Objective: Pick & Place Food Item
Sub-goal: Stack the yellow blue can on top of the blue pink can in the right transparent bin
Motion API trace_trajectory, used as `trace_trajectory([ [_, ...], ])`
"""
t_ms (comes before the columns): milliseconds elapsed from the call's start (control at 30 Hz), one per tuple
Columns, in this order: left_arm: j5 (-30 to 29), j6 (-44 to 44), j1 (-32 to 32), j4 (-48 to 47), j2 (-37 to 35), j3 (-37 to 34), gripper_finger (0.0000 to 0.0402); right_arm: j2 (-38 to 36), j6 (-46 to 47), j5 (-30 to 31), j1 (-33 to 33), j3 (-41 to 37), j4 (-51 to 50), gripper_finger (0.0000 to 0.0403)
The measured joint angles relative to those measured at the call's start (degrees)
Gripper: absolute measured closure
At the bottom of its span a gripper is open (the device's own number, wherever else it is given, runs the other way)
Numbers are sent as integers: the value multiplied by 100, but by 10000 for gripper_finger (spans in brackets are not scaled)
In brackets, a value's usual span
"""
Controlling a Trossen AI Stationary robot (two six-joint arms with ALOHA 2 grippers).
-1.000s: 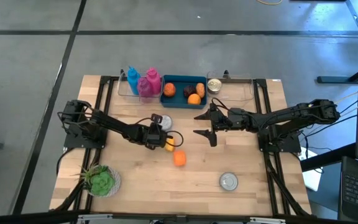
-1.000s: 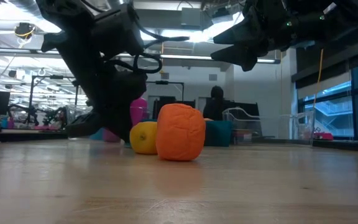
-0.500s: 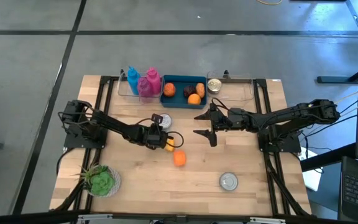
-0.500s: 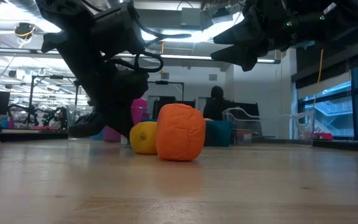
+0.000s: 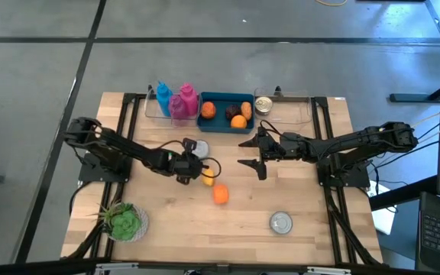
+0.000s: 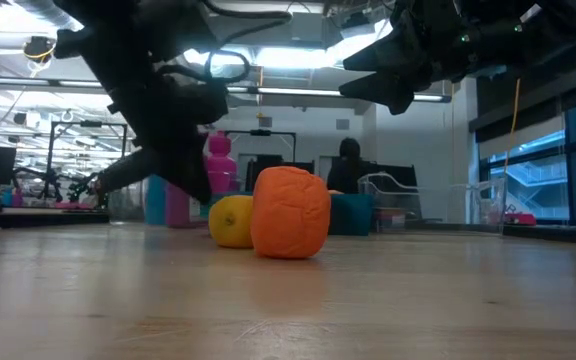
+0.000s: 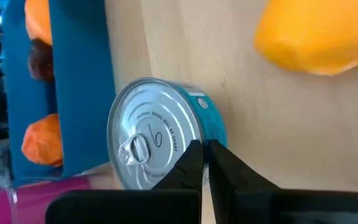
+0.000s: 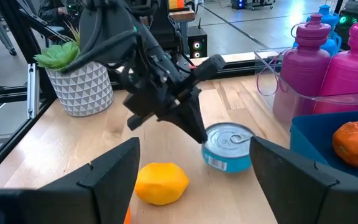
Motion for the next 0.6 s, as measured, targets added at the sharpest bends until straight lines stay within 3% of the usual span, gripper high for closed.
trace_trajectory([
  [400, -66, 189, 0, 0, -91, 13, 401, 0, -34, -2, 0, 0, 2, 101],
  [600, 255, 140, 85, -756, -94, 638, 401, 0, -259, -2, 0, 0, -26, 101],
])
